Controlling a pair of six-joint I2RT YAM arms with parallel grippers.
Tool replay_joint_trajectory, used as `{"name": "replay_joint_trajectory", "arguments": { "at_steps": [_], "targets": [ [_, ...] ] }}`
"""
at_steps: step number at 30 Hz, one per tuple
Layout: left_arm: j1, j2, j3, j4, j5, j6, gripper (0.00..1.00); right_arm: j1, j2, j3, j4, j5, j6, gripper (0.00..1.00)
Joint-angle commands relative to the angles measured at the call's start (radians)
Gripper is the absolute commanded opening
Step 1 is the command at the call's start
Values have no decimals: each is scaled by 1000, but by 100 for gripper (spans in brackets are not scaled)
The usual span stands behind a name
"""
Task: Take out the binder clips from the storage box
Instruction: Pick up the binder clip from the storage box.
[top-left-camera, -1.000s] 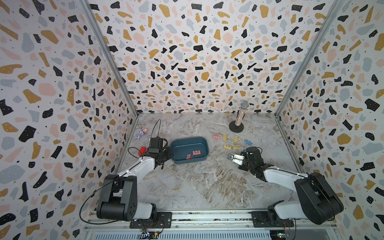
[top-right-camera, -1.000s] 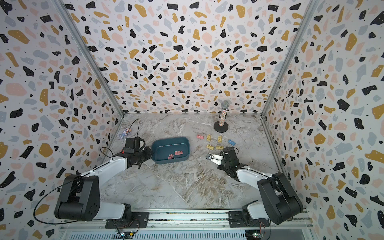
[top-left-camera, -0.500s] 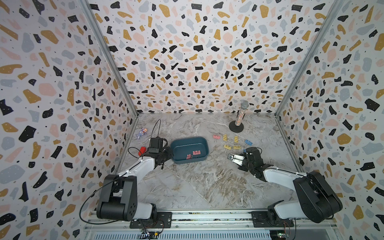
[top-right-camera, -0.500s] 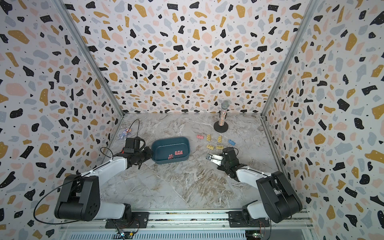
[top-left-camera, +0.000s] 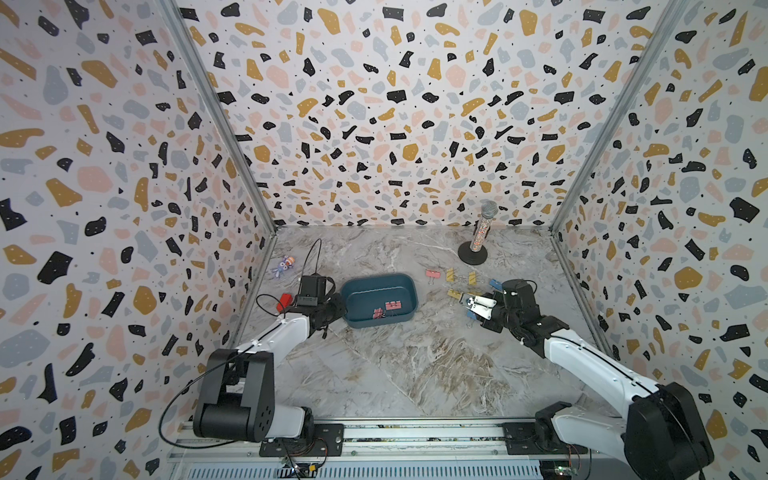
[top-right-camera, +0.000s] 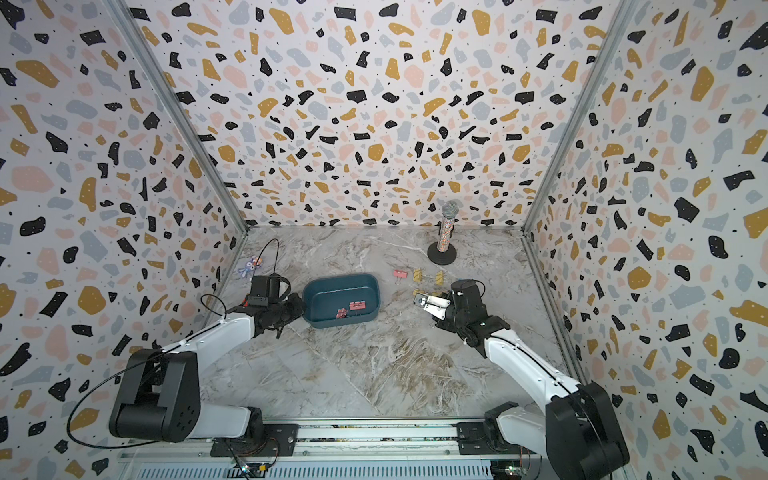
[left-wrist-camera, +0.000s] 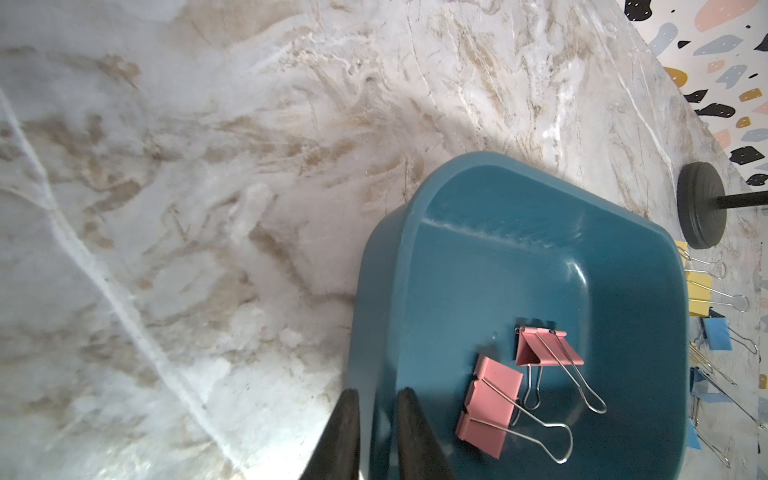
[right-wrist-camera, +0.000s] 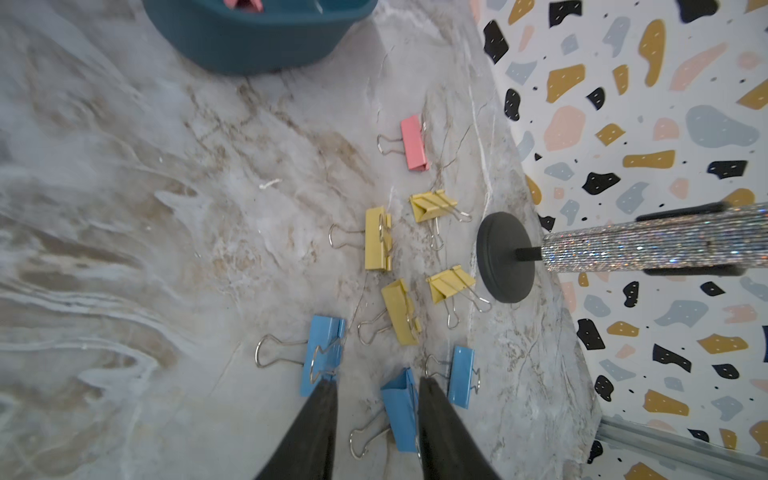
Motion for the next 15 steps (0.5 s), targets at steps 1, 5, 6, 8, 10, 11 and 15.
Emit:
{"name": "replay_joint_trajectory", "arguments": {
  "at_steps": [1, 5, 6, 8, 10, 11, 15],
  "targets": [
    [2, -15, -5, 15, -17, 11, 21, -2, -60, 34, -107, -113, 67, 41],
    [2, -16, -6, 13, -17, 9, 21, 0, -84, 41, -80, -250, 108, 35],
    [2, -15, -7, 13, -17, 8, 21, 1, -79, 48, -74, -291, 112, 33],
    [2, -16, -4, 13, -17, 8, 21, 7, -63, 51, -37, -348, 144, 34],
    [2, -15, -2, 12, -15, 7, 21, 18, -35, 68, -18, -397, 162, 35],
    [2, -16, -1, 12, -17, 8, 21, 27, -20, 77, -14, -412, 163, 34],
    [3, -10, 1, 10, -18, 8, 21, 85, 64, 139, -34, -405, 145, 34]
  ]
}}
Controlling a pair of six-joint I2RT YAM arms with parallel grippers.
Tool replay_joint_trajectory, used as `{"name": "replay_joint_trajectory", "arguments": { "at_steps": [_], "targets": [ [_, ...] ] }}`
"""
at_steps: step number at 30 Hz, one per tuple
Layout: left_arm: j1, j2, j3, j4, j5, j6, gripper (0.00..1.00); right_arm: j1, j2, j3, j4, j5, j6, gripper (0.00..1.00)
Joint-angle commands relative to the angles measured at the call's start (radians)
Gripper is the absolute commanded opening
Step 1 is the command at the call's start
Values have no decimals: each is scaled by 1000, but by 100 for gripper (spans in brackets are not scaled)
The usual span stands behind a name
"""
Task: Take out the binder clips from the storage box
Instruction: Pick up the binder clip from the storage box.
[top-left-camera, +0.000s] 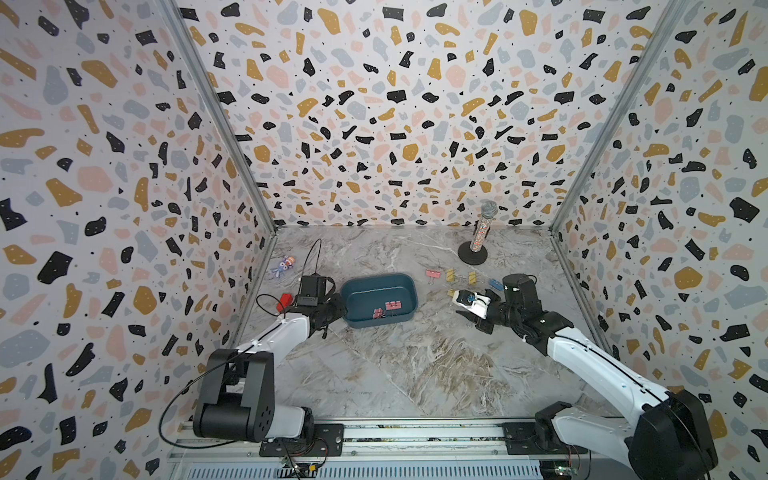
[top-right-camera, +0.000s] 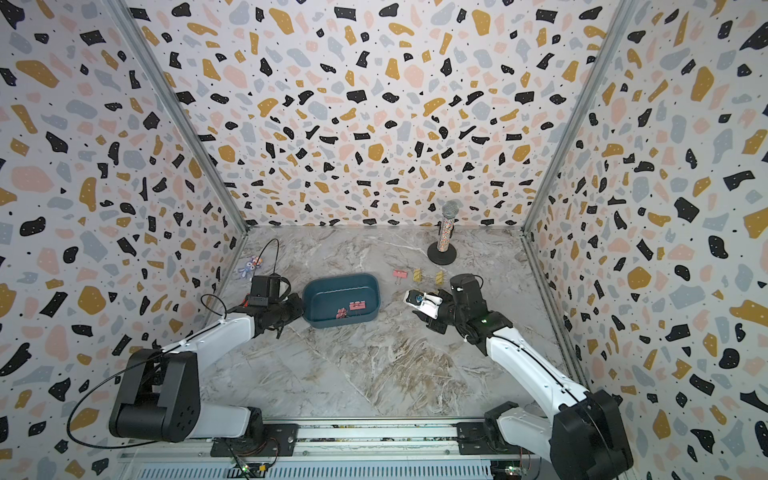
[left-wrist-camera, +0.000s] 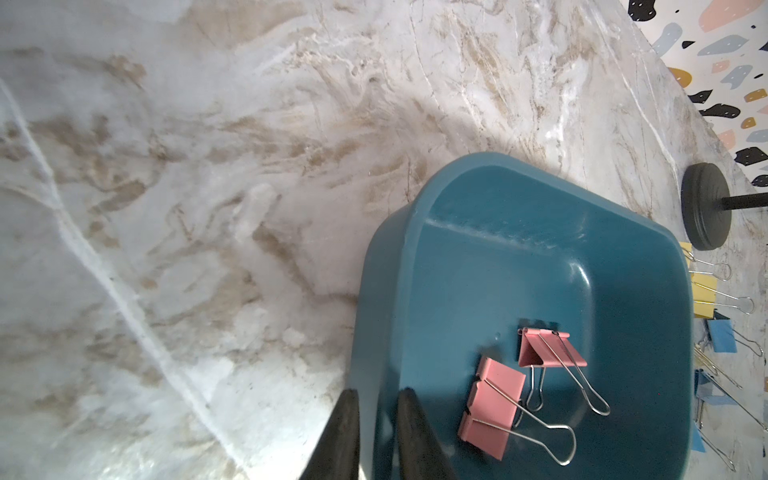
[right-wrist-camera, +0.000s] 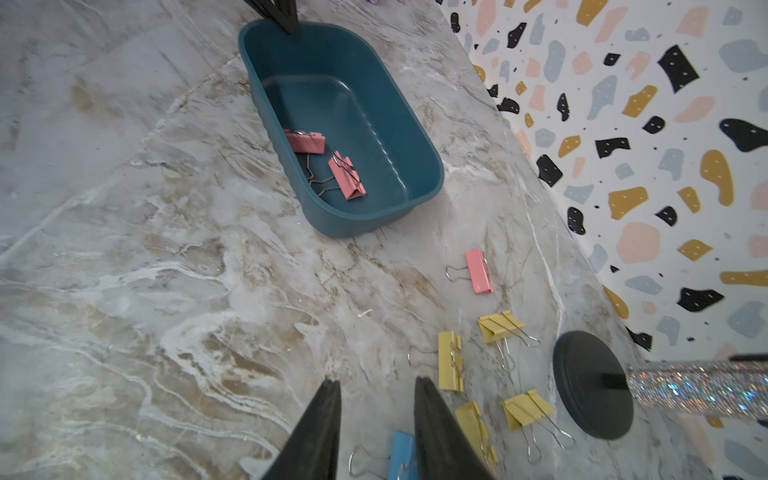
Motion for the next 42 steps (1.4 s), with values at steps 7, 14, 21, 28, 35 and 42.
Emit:
{"name": "replay_joint_trajectory", "arguments": {
  "at_steps": [7, 14, 21, 28, 35, 42],
  "targets": [
    [2, -16, 0, 5, -17, 9, 21, 121, 209, 216, -32, -48, -25, 34],
    [2, -17, -1, -1, -15, 9, 21, 182, 445, 459, -149, -25, -83, 32],
    [2, -27, 4, -8, -21, 13, 21, 221, 670, 717, -318, -24, -149, 30],
    [2, -29, 3, -10, -21, 14, 21, 249, 792, 849, -411, -3, -193, 30],
    [2, -32, 2, -10, -18, 14, 21, 268, 870, 923, -458, 23, -209, 30],
    [2, -35, -1, -9, -20, 12, 21, 282, 913, 959, -474, 47, -219, 31]
  ]
}}
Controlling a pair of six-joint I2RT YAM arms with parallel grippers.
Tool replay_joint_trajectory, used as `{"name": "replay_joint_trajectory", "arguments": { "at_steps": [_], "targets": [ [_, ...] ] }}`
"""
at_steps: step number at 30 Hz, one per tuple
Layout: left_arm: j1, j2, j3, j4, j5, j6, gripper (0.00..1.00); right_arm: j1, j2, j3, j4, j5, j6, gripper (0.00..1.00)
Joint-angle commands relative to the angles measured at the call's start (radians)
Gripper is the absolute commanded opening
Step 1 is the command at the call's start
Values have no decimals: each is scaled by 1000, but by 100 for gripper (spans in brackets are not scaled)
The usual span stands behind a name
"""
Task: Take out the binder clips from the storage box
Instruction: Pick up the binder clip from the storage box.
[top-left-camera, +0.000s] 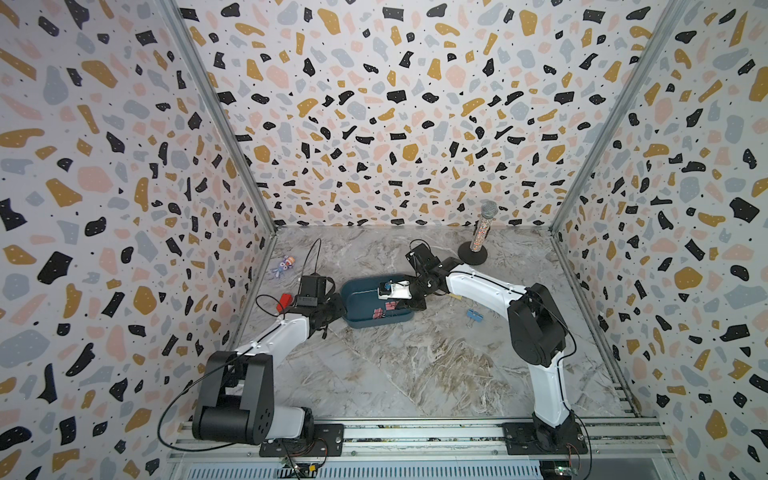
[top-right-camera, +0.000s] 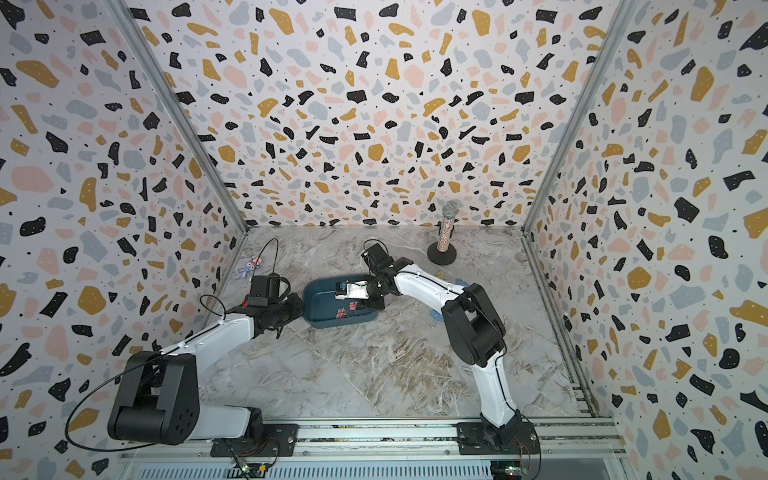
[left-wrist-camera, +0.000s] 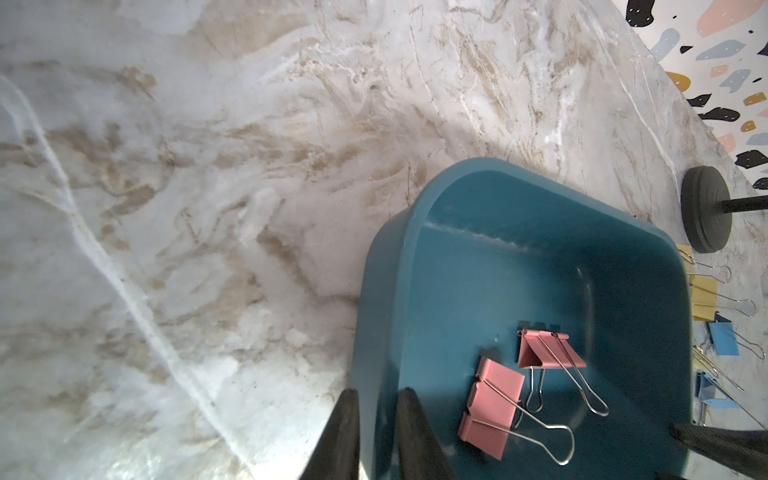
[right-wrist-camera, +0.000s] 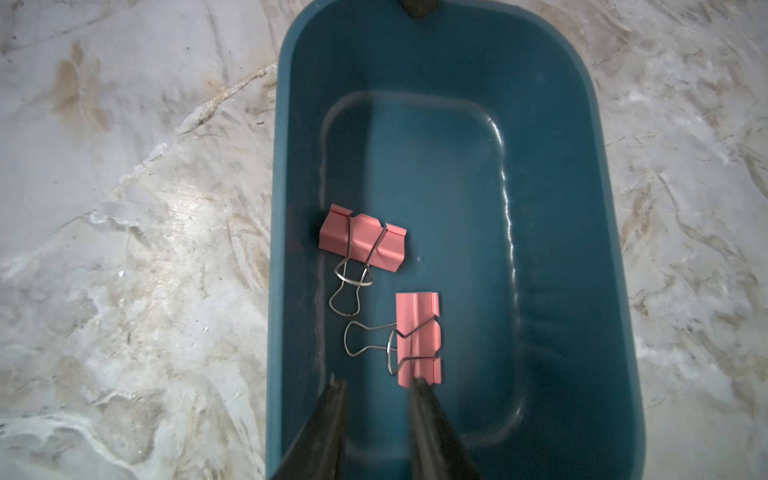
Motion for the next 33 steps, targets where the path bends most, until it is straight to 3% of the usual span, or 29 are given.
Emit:
{"name": "replay_joint_trajectory", "arguments": {
  "at_steps": [1, 22, 33],
  "targets": [
    [2, -22, -1, -5, -6, 12, 21, 9, 10, 53, -58, 19, -16, 31],
    [2, -28, -4, -5, -6, 12, 21, 29, 93, 91, -31, 102, -2, 30],
    [2, -29, -7, -5, -6, 10, 21, 32, 107, 108, -20, 110, 17, 8]
  ]
}}
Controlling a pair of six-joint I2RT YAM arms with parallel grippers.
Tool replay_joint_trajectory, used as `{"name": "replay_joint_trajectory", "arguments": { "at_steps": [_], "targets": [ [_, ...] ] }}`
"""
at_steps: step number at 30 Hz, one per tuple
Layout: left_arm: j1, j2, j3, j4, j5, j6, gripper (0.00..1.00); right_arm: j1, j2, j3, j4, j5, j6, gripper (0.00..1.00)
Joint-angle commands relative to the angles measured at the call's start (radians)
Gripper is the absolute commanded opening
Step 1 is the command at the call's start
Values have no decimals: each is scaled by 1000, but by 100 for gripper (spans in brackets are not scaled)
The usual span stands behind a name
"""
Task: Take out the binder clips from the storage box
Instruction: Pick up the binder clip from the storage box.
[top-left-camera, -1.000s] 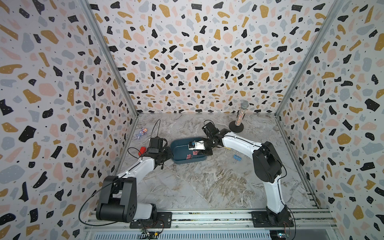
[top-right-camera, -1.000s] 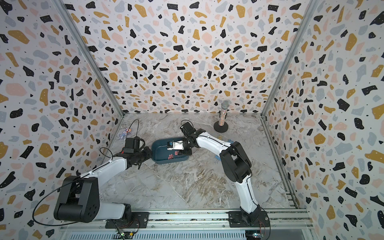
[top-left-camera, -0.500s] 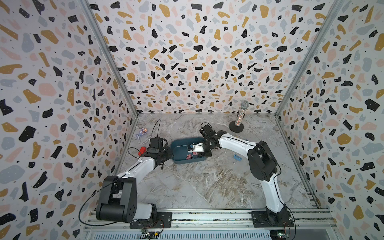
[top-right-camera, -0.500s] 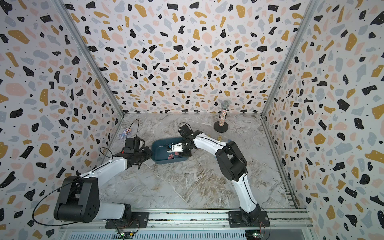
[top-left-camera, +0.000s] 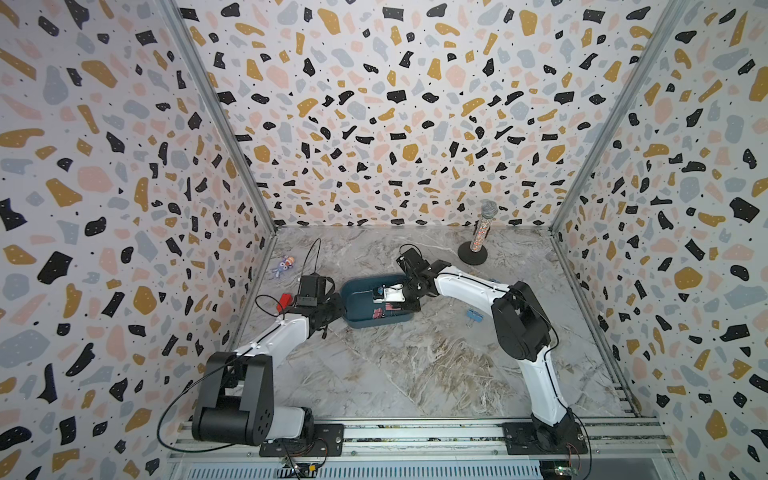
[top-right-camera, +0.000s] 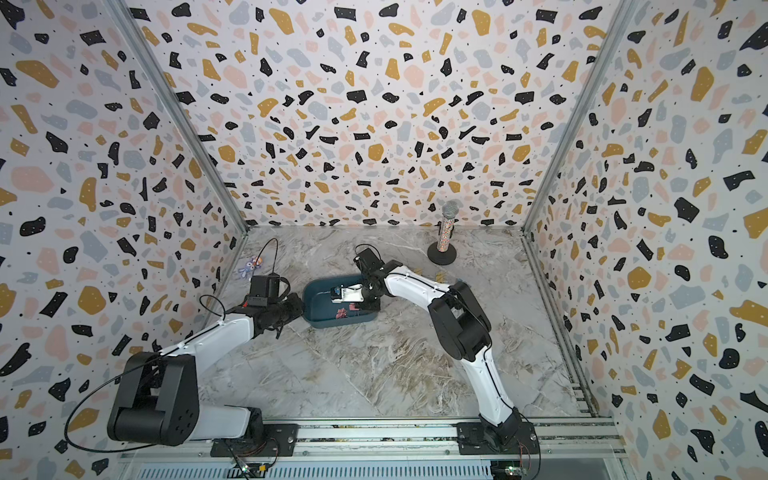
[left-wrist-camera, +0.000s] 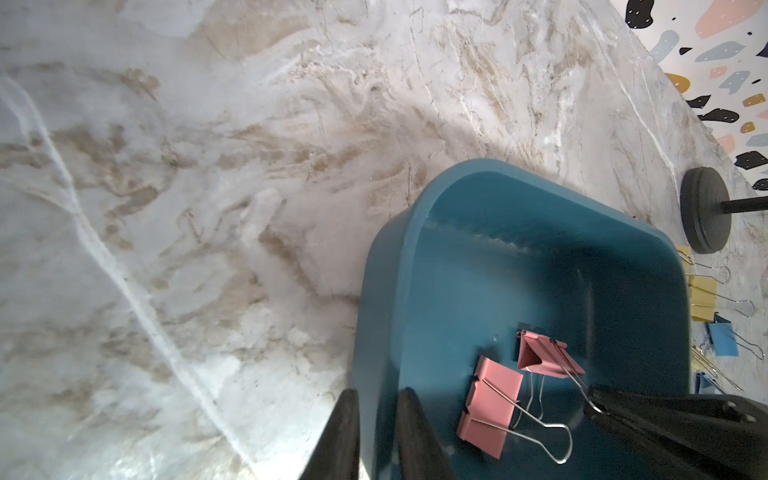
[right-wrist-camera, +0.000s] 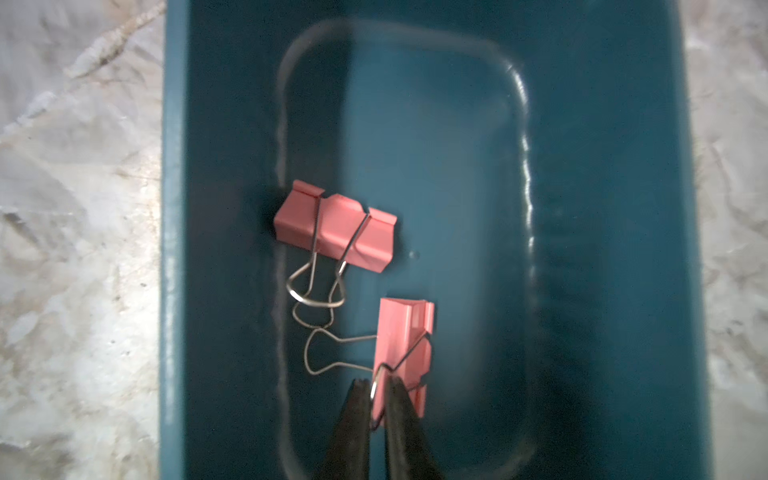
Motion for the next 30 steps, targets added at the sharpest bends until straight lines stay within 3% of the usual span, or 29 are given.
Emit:
{"name": "replay_joint_trajectory", "arguments": {
  "at_steps": [1, 6, 30],
  "targets": [
    [2, -27, -6, -1, -3, 11, 21, 6, -2, 20, -21, 7, 16, 7],
    [2, -31, -10, -1, -6, 12, 21, 5, -17, 18, 1, 14, 34, 0],
    [2, -42, -18, -6, -9, 7, 21, -37, -328, -157, 172, 120, 44, 0]
  ]
}}
